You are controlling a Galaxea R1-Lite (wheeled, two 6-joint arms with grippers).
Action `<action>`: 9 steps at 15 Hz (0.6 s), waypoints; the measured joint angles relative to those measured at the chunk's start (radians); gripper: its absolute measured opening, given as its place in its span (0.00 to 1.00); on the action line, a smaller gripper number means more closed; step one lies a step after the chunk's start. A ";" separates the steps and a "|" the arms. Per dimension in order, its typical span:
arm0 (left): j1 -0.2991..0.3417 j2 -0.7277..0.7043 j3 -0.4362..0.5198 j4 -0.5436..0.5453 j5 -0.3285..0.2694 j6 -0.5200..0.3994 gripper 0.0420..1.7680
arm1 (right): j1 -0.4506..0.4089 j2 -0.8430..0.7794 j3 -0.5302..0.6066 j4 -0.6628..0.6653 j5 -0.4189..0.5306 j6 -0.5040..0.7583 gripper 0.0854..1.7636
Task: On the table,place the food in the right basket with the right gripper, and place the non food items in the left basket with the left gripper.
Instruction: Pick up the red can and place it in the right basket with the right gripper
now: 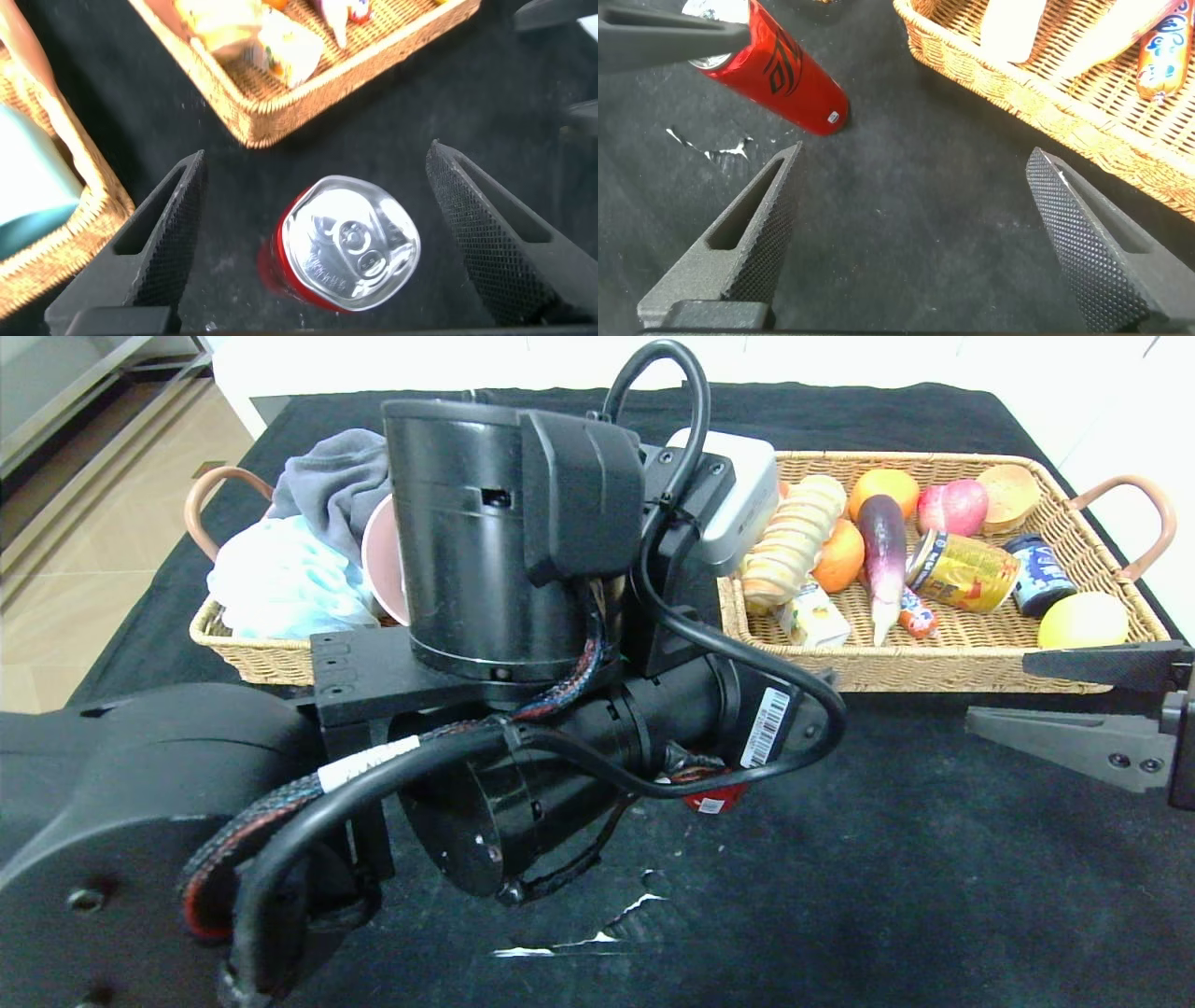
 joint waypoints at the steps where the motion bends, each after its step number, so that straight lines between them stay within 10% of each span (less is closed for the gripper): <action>1: -0.002 -0.008 -0.008 0.007 0.001 0.010 0.95 | 0.000 0.000 0.000 0.000 0.000 0.000 0.97; 9: 0.000 -0.106 -0.054 0.069 0.002 0.032 0.96 | 0.000 0.000 0.002 -0.001 -0.003 0.000 0.97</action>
